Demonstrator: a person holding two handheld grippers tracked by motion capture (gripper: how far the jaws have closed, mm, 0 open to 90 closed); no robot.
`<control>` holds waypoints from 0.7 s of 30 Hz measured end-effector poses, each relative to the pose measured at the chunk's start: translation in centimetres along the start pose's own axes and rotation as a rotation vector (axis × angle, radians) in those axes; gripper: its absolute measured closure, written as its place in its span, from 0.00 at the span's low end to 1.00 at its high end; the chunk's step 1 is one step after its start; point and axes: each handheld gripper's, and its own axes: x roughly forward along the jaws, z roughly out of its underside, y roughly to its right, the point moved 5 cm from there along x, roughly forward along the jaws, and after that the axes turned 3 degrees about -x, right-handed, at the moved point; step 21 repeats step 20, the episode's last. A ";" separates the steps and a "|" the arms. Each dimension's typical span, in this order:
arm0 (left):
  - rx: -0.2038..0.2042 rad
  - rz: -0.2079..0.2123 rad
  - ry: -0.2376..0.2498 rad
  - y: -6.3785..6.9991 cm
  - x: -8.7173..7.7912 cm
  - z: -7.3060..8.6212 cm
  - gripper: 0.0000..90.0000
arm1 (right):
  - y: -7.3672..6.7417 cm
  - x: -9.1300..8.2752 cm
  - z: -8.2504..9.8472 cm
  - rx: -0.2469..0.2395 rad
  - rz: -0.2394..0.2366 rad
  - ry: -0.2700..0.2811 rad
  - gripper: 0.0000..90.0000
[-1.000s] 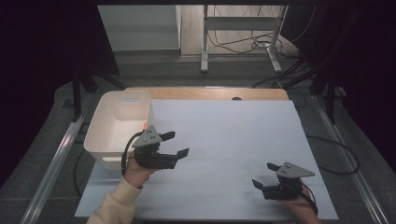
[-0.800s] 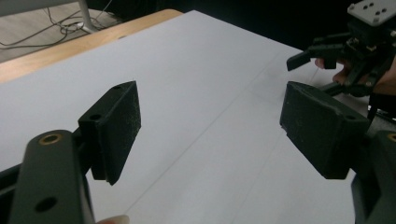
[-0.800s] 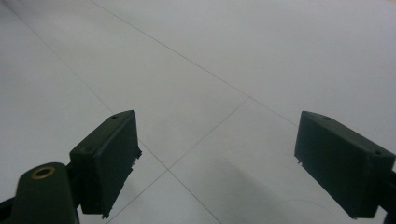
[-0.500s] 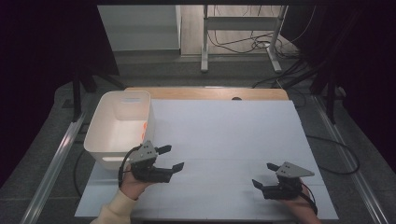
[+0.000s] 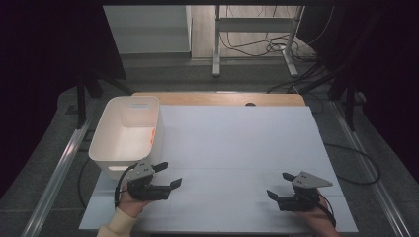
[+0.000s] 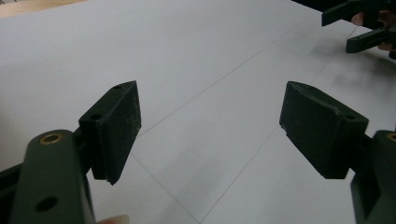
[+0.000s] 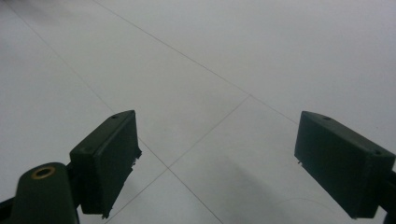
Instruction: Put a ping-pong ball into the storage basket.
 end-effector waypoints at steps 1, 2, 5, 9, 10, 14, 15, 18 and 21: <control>-0.001 -0.002 0.002 -0.1 -0.1 0.1 0.24 | 0.0 0.0 0.0 0.002 -0.002 0.004 0.16; -0.003 -0.012 0.004 -0.2 -0.2 0.5 0.24 | 0.0 0.0 0.0 0.000 -0.004 0.002 0.16; -0.012 -0.022 -0.001 -0.5 -0.2 0.9 0.24 | 0.0 0.0 0.0 0.000 -0.007 0.005 0.16; -0.019 -0.027 -0.001 -0.6 -0.1 0.9 0.24 | -0.1 -0.1 -0.1 -0.003 -0.009 0.014 0.16; -0.016 -0.026 -0.004 -0.6 -0.1 0.9 0.24 | -0.1 -0.2 -0.1 -0.003 -0.007 0.015 0.16; -0.010 -0.027 -0.008 -0.5 0.1 0.9 0.24 | -0.1 -0.3 -0.2 0.005 -0.015 0.032 0.16; -0.010 -0.026 -0.008 -0.5 0.1 0.9 0.24 | -0.1 -0.3 -0.2 0.005 -0.015 0.032 0.16; -0.009 -0.028 -0.007 -0.5 0.2 0.9 0.24 | -0.1 -0.3 -0.2 0.004 -0.020 0.036 0.16; -0.009 -0.030 -0.006 -0.5 0.1 0.9 0.24 | -0.2 -0.4 -0.3 -0.001 -0.023 0.037 0.16</control>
